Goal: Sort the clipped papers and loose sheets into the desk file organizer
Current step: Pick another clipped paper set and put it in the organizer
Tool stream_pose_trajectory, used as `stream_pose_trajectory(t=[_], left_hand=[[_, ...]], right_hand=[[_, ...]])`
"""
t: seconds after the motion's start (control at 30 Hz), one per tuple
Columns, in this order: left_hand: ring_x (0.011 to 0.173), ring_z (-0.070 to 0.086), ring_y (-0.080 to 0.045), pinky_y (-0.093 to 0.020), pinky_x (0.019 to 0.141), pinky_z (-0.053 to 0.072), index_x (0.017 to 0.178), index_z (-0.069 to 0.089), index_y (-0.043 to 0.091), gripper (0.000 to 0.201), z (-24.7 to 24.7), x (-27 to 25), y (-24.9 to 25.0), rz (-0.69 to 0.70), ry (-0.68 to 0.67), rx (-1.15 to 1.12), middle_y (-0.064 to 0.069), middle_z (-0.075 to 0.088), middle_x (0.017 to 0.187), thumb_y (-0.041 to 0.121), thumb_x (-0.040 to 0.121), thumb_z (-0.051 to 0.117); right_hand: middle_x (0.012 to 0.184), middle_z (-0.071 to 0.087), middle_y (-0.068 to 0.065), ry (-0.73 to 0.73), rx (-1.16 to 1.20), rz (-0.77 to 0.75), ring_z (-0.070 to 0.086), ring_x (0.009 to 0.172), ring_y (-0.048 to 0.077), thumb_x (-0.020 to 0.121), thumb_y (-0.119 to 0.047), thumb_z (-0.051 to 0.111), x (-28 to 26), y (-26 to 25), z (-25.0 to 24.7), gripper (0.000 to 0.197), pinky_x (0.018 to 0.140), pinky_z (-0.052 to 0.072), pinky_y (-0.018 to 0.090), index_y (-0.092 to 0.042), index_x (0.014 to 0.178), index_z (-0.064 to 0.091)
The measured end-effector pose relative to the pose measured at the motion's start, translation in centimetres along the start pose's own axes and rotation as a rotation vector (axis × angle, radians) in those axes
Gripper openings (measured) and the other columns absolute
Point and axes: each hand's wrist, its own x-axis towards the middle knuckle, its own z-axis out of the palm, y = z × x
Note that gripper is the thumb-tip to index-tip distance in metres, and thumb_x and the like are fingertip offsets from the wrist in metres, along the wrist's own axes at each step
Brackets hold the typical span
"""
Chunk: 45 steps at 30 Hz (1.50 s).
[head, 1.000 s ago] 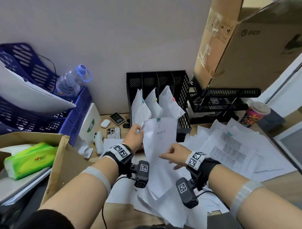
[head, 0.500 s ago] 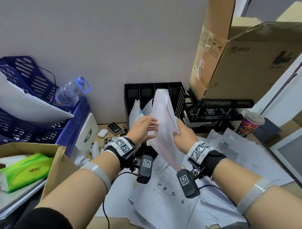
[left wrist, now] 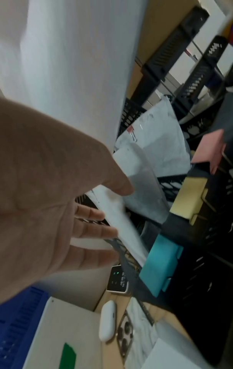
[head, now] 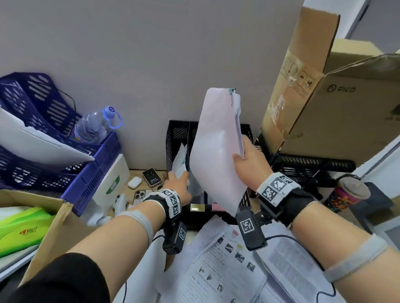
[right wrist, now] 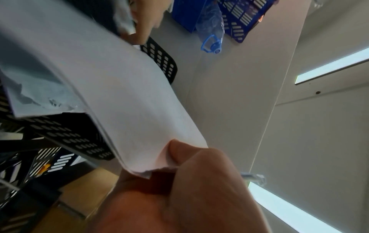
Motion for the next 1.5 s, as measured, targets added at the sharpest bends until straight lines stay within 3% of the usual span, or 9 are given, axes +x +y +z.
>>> stream_pose_trajectory(t=[0.17, 0.33, 0.5, 0.63, 0.77, 1.1, 1.2, 1.33, 1.5], left_hand=[[0.104, 0.062, -0.037, -0.042, 0.081, 0.053, 0.133, 0.038, 0.011, 0.047, -0.7, 1.2, -1.7, -0.138, 0.110, -0.105, -0.015, 0.049, 0.124, 0.020, 0.089, 0.053], [0.108, 0.063, -0.033, -0.036, 0.086, 0.050, 0.139, 0.045, 0.012, 0.048, -1.6, 1.1, -2.6, -0.127, 0.178, -0.214, -0.013, 0.060, 0.125, 0.009, 0.091, 0.048], [0.106, 0.064, -0.031, -0.038, 0.090, 0.052, 0.126, 0.053, 0.017, 0.037, -1.9, 0.8, -3.1, -0.066, 0.221, -0.249, -0.010, 0.063, 0.123, 0.017, 0.089, 0.047], [0.097, 0.066, -0.029, -0.034, 0.079, 0.052, 0.106, 0.056, 0.023, 0.021, -2.4, 0.2, -3.4, -0.026, 0.208, -0.245, -0.005, 0.067, 0.108, 0.017, 0.089, 0.047], [0.119, 0.060, -0.031, -0.039, 0.099, 0.047, 0.141, 0.048, 0.013, 0.046, -2.8, -0.3, -3.3, -0.045, 0.229, -0.240, -0.011, 0.060, 0.134, 0.011, 0.094, 0.049], [0.142, 0.041, -0.026, -0.034, 0.114, 0.036, 0.155, 0.029, 0.018, 0.069, -1.4, -0.1, -3.1, -0.030, 0.205, -0.334, -0.007, 0.034, 0.159, 0.008, 0.092, 0.054], [0.126, 0.052, -0.027, -0.029, 0.101, 0.043, 0.148, 0.037, 0.019, 0.063, -0.5, -0.5, -2.7, -0.004, 0.262, -0.350, -0.010, 0.039, 0.146, 0.007, 0.089, 0.057], [0.077, 0.050, -0.016, -0.030, 0.071, 0.048, 0.103, 0.047, 0.019, 0.029, 0.8, -1.0, -2.6, 0.054, 0.456, -0.452, 0.001, 0.049, 0.095, 0.019, 0.082, 0.067], [0.057, 0.059, -0.014, -0.033, 0.060, 0.052, 0.073, 0.058, 0.014, 0.025, 3.4, -2.1, -1.0, 0.056, 0.091, -0.637, -0.004, 0.059, 0.066, 0.027, 0.092, 0.068]], right_hand=[[0.105, 0.061, 0.010, -0.145, -0.028, -0.014, 0.059, 0.081, 0.027, 0.094, -0.010, 0.041, 1.9, 0.7, 2.5, 0.037, 0.066, 0.047, 0.029, -0.028, 0.126, 0.039], [0.097, 0.063, 0.016, -0.119, -0.032, -0.044, 0.062, 0.079, 0.034, 0.091, -0.002, 0.039, 2.7, 0.0, 6.6, 0.048, 0.072, 0.055, 0.041, -0.022, 0.133, 0.033], [0.112, 0.062, 0.013, -0.048, 0.139, 0.051, 0.061, 0.095, 0.034, 0.091, -0.006, 0.046, 3.6, -0.9, 10.8, 0.048, 0.074, 0.044, 0.031, -0.016, 0.136, 0.034], [0.090, 0.061, 0.015, -0.173, -0.018, 0.165, 0.061, 0.085, 0.033, 0.096, -0.023, 0.043, 5.5, -0.6, 12.5, 0.021, 0.074, 0.047, 0.034, -0.006, 0.092, 0.054], [0.061, 0.069, 0.014, -0.167, 0.263, 0.189, 0.069, 0.051, 0.027, 0.098, -0.020, 0.033, 6.2, -0.5, 13.3, 0.026, 0.063, 0.060, 0.041, -0.010, 0.081, 0.049], [0.100, 0.068, 0.019, -0.495, 0.030, 0.166, 0.064, 0.093, 0.038, 0.094, -0.014, 0.041, 5.5, 3.4, 16.5, 0.029, 0.084, 0.054, 0.044, -0.001, 0.098, 0.066], [0.107, 0.067, 0.008, -0.605, 0.091, 0.206, 0.069, 0.098, 0.033, 0.090, -0.014, 0.046, 4.5, 4.9, 16.6, 0.035, 0.084, 0.058, 0.047, -0.017, 0.121, 0.063], [0.083, 0.062, 0.004, -0.607, 0.222, 0.363, 0.067, 0.066, 0.023, 0.093, -0.011, 0.045, 2.8, 7.2, 15.9, 0.022, 0.061, 0.056, 0.032, -0.014, 0.109, 0.059], [0.082, 0.061, 0.007, -0.695, 0.227, 0.597, 0.062, 0.061, 0.020, 0.097, -0.016, 0.045, -0.8, 11.4, 13.2, 0.015, 0.057, 0.052, 0.028, -0.014, 0.097, 0.059]])
